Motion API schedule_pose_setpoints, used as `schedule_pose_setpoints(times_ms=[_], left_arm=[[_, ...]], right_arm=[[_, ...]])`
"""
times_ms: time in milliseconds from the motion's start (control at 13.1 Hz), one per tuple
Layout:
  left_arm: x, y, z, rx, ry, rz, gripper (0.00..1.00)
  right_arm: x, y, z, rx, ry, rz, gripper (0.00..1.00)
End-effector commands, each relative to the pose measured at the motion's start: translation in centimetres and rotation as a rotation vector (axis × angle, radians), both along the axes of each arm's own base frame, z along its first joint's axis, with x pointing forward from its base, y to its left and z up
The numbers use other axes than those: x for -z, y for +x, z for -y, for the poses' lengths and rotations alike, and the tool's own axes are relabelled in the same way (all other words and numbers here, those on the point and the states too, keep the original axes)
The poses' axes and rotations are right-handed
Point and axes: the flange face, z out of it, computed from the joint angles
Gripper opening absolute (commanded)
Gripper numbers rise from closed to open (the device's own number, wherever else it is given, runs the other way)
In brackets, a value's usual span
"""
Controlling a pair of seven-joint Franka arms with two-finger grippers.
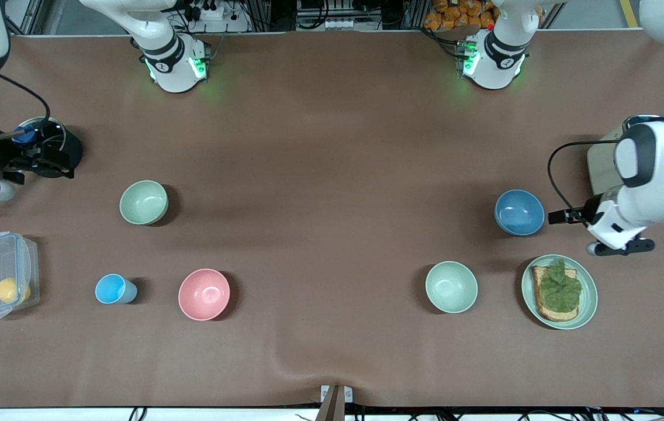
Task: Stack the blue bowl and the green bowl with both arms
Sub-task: 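Reach the right gripper to the green bowl while the left gripper reaches the blue bowl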
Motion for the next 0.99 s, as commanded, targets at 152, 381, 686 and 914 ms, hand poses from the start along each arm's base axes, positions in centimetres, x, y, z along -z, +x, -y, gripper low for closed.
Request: schedule_pose_setpoints(times_ms=[152,381,686,914], left_arm=[[4.4,-3.1,0.1,0.029,0.005,-0.036,1.00],[6.4,-3.4,-0.1,0.025,0.000,-0.073,1.00],[8.7,-3.6,0.0,0.025,-0.006,-0.101,0.98],[9.3,-3.4,0.0,0.024,-0.008,-0.097,0.85]], right_arm=[[4.8,-0.1,1.1,-0.064,0.013,-0.031,1.00],[9.5,-0.2,0.7,-0.073,0.014,-0.025,1.00],[15.8,-1.5,0.8,-0.076,0.016,-0.025,1.00],[20.7,-3.3,0.9,-0.088,0.018,-0.016,1.00]])
